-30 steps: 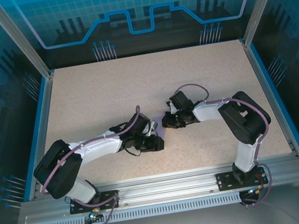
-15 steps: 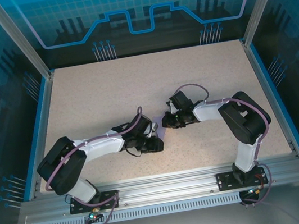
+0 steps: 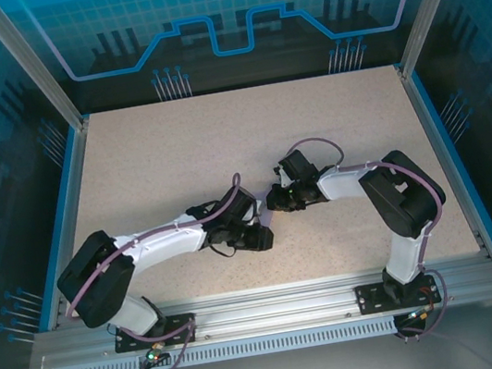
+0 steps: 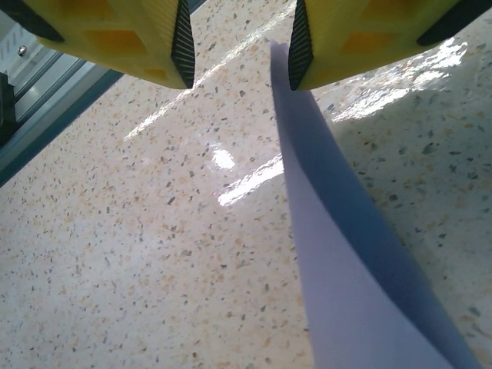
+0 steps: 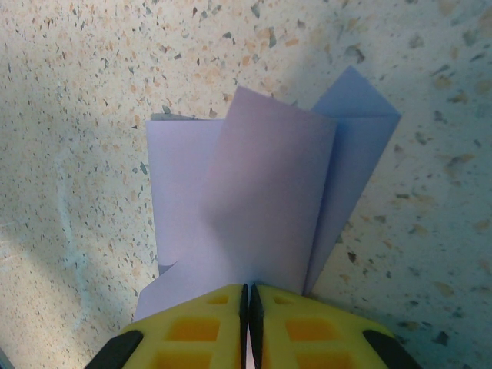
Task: Fold a paper plane with a square sheet of paper (fold left side to right side)
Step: Fold the wing for the fifth time at the center of the table.
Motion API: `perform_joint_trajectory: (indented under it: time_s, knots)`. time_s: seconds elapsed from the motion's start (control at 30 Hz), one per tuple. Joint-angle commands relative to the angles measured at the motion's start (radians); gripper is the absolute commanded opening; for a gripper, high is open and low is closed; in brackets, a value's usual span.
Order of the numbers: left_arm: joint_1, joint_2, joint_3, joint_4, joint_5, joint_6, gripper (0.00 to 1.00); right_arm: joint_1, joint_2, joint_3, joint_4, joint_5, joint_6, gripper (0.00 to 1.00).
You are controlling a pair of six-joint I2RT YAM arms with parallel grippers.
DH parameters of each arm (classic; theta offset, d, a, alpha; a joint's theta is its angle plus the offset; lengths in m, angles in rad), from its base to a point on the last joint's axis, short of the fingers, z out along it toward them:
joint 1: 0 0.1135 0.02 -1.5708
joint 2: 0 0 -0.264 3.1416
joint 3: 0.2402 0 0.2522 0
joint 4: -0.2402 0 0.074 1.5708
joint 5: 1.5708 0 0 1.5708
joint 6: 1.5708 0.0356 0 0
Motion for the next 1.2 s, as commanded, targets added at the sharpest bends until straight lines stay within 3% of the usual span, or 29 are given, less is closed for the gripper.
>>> perform_joint_trajectory:
  time_s: [0.0, 1.17]
  knots:
    - [-0.011, 0.036, 0.037, -0.036, -0.035, 0.023, 0.41, -0.005, 0.046, -0.031, -0.131, 0.031, -0.011, 0.13]
    - [-0.037, 0.089, 0.036, -0.062, -0.059, 0.016, 0.18, -0.004, 0.054, -0.022, -0.136, 0.030, -0.014, 0.14]
